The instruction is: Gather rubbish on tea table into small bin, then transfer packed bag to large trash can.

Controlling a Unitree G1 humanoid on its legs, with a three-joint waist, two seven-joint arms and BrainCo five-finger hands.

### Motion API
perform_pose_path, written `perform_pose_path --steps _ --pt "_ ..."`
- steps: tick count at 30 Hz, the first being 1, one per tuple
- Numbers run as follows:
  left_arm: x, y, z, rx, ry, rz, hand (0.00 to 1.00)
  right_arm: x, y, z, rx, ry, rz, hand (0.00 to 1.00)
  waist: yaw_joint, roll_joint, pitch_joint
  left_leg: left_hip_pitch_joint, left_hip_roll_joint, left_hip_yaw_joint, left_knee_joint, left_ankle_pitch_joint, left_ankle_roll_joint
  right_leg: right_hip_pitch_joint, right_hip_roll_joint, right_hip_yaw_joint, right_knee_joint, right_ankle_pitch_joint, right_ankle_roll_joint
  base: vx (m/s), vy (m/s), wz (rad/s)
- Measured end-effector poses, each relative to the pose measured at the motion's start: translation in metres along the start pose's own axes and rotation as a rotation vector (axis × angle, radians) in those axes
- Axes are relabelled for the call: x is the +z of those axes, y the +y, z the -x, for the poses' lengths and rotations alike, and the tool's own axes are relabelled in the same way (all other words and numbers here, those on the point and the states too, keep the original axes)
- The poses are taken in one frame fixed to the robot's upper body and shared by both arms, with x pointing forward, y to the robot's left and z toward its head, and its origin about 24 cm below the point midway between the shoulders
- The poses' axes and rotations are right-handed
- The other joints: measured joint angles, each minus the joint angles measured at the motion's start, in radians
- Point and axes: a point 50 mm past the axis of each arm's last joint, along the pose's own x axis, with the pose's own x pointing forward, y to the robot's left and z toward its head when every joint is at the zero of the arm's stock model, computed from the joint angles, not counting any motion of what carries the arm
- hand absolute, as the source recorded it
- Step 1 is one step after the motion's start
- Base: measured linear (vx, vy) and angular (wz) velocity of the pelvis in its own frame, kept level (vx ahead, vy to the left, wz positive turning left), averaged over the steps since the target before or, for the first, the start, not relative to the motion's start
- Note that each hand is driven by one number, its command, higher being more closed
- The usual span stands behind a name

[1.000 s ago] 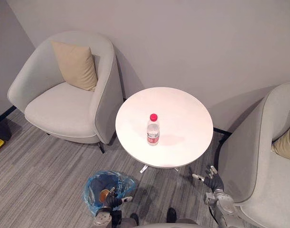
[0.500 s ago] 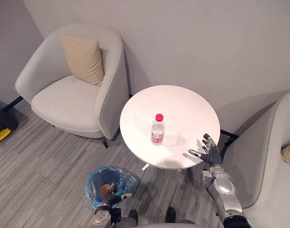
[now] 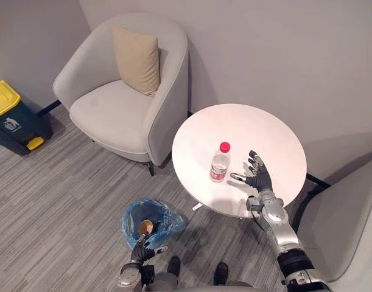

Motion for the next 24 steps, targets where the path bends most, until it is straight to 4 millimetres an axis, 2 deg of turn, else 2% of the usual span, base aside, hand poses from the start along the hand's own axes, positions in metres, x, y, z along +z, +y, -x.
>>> perform_pose_path --steps 5,13,14,16,17,20,24 --pt "0.001 -0.001 0.0 -0.002 -0.004 0.011 0.0 0.009 0.007 -0.017 0.011 -0.013 0.019 0.0 0.007 0.011 0.016 -0.027 -0.001 -0.017 0.001 0.008 -0.003 -0.02 0.0 -0.017 0.003 0.0 0.0 -0.03 0.002 0.1" --pt "0.017 -0.007 -0.002 -0.023 -0.082 0.037 0.0 0.03 0.011 -0.04 -0.001 -0.055 0.019 0.0 0.03 0.017 0.075 -0.069 -0.005 -0.05 0.003 0.027 -0.007 -0.057 -0.007 -0.05 0.028 -0.004 -0.002 -0.03 0.01 0.12" --pt "0.017 -0.008 -0.001 -0.028 -0.084 0.037 0.0 0.036 0.012 -0.046 -0.005 -0.069 0.018 1.0 0.031 0.017 0.091 -0.071 -0.006 -0.055 0.003 0.03 -0.007 -0.058 -0.008 -0.055 0.032 -0.004 -0.002 -0.07 0.022 0.1" --pt "0.02 -0.01 -0.001 -0.033 -0.094 0.047 0.0 0.045 0.011 -0.052 -0.013 -0.09 0.011 1.0 0.034 0.018 0.107 -0.079 -0.006 -0.057 0.004 0.034 -0.009 -0.067 -0.01 -0.056 0.041 -0.005 -0.003 -0.07 0.019 0.06" --pt "0.022 -0.01 -0.002 -0.034 -0.101 0.047 0.0 0.052 0.011 -0.056 -0.012 -0.11 0.014 1.0 0.046 0.018 0.113 -0.092 -0.001 -0.059 0.007 0.036 -0.009 -0.086 -0.012 -0.056 0.056 -0.009 -0.005 -0.05 0.007 0.02" --pt "0.024 -0.011 -0.003 -0.038 -0.107 0.046 0.0 0.065 0.007 -0.065 -0.013 -0.138 0.046 1.0 0.057 0.021 0.132 -0.106 0.0 -0.062 0.021 0.036 -0.009 -0.121 -0.026 -0.056 0.125 -0.04 -0.009 -0.06 0.024 0.03" --pt "0.025 -0.011 -0.003 -0.034 -0.114 0.064 0.0 0.073 0.008 -0.069 0.006 -0.159 0.077 1.0 0.065 0.02 0.133 -0.124 -0.001 -0.063 0.031 0.036 -0.009 -0.159 -0.031 -0.053 0.18 -0.064 -0.012 -0.01 0.001 0.01"
